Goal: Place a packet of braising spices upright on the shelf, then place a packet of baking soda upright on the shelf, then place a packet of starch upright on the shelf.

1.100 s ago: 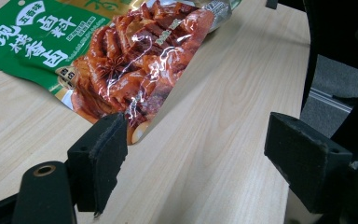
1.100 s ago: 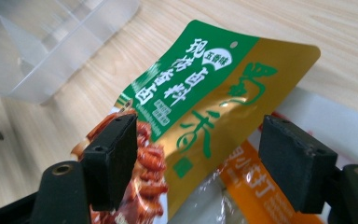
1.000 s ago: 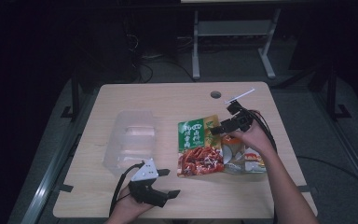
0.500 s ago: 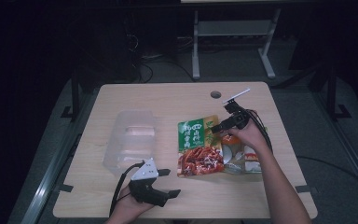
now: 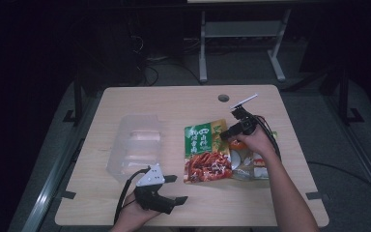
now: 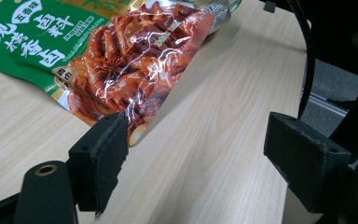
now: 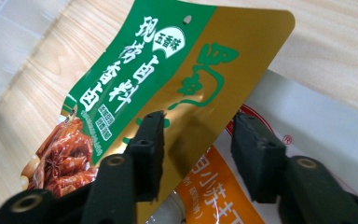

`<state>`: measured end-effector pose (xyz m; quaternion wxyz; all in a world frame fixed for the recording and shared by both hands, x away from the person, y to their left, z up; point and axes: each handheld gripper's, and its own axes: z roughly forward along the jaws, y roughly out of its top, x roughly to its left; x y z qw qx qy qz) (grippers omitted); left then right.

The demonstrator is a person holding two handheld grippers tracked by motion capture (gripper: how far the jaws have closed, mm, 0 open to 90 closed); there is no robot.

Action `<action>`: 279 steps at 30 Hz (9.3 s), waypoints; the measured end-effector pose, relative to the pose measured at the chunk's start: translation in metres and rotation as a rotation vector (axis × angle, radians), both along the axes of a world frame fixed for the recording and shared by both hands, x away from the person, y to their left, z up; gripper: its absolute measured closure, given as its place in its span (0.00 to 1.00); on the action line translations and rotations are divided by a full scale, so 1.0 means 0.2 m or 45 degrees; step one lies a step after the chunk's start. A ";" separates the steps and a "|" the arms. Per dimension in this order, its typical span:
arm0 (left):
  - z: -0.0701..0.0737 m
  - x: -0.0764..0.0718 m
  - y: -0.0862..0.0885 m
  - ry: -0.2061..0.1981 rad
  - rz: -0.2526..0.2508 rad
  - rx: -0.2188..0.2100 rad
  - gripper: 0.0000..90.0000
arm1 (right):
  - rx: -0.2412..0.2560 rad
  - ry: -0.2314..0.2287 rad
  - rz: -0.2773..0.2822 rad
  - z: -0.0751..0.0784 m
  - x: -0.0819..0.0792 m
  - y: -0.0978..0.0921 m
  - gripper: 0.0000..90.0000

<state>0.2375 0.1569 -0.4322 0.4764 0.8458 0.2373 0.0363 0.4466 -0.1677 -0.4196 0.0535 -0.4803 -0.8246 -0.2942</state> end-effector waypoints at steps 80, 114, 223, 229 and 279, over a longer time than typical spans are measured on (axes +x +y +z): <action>-0.01 0.49 -0.23 0.236 0.291 -0.155 0.74 | 0.350 -0.514 0.252 0.34 -0.50 -0.07 1.00; 0.08 0.29 -0.25 -0.020 0.321 -0.041 0.76 | 0.410 -0.370 0.355 0.18 -0.47 -0.01 0.99; 0.08 -0.05 0.00 -0.109 0.132 -0.024 0.33 | 0.393 -0.615 0.515 0.75 -0.28 0.69 0.99; 0.08 -0.06 0.00 -0.119 0.133 -0.027 0.32 | 0.399 -0.619 0.520 0.77 -0.24 0.77 0.99; 0.06 -0.02 0.03 -0.160 0.164 0.016 0.32 | 0.493 -0.503 0.316 0.30 0.17 1.17 0.99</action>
